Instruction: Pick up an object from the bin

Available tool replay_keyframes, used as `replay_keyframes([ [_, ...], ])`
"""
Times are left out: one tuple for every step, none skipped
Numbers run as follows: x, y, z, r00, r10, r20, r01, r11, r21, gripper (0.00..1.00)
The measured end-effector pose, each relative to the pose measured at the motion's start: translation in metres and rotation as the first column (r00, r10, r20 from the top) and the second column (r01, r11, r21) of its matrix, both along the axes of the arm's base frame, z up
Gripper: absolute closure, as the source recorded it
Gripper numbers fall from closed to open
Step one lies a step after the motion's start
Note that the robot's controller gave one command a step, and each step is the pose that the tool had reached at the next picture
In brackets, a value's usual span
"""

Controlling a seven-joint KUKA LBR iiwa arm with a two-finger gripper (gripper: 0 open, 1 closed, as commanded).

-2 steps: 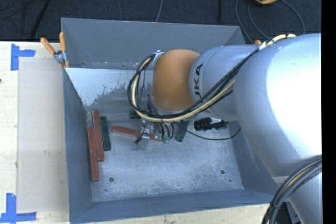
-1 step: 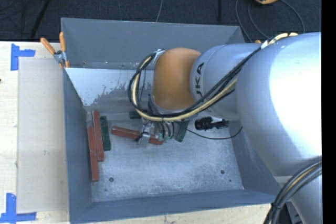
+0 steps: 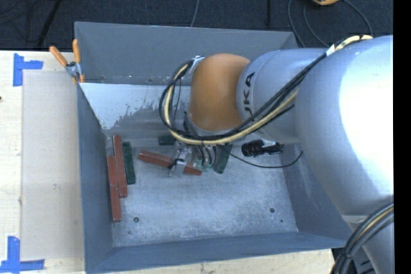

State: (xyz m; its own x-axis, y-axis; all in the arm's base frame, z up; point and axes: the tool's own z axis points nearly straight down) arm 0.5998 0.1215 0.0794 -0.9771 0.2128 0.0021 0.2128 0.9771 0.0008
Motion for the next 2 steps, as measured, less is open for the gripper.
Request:
replay_keyframes([
  [0.001,0.000,0.019,1.000,0.000,0.002,0.000,1.000,0.000,1.00],
  [0.000,-0.001,0.035,1.000,0.000,-0.002,0.000,1.000,-0.001,1.00],
])
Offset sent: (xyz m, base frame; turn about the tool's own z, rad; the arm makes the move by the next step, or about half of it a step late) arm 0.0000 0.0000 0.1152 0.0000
